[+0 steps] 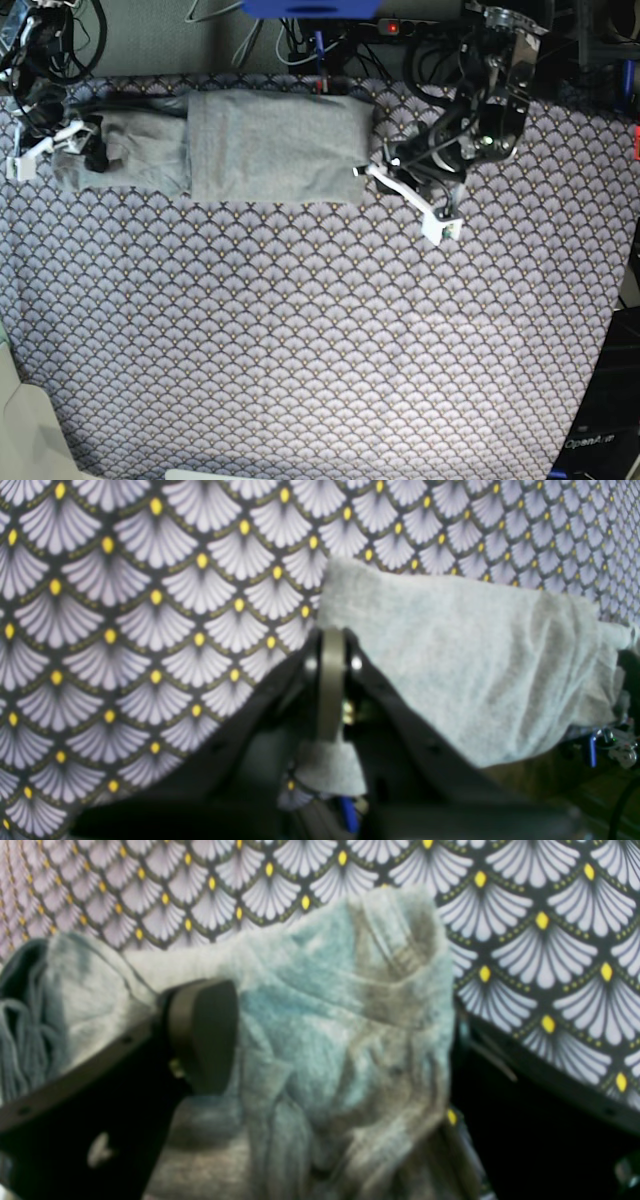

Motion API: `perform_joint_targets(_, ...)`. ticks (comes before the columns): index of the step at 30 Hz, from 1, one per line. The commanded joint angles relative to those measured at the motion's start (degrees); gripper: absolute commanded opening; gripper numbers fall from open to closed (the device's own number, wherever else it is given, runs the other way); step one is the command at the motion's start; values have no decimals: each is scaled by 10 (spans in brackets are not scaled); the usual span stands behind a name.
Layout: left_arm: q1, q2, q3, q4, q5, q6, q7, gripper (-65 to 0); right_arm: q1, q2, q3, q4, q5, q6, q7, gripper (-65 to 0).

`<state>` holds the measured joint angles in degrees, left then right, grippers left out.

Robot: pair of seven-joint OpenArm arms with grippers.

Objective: Fold the T-shirt properly
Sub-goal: 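Hold the left gripper on the fold while the right gripper grips the strip end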

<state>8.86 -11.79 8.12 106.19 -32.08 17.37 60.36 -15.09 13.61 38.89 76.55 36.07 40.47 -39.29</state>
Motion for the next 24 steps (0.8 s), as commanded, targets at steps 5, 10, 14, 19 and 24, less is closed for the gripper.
perform_joint_targets(5,-6,-4,-1,8,-5,-4,-7,-650,6,-7,19,-22,-28,-5,-87,-125)
perform_joint_targets(10,-6,-4,-1,9,-5,-4,-7,-650,10,-8,21,-19,-28,-5,-97,-126)
perform_joint_targets(14,-6,-4,-1,9,-5,-4,-7,-650,10,-9,21,-18,-28,-5,-97,-128)
perform_joint_targets(19,-6,-4,-1,6,-3,-4,-7,-650,6,-7,18,-18,-29,-5,-97,-217)
perform_joint_targets(24,-6,-4,-1,6,-1,-4,-7,-650,-6,9,17,-19,-31,-5,-106,-323)
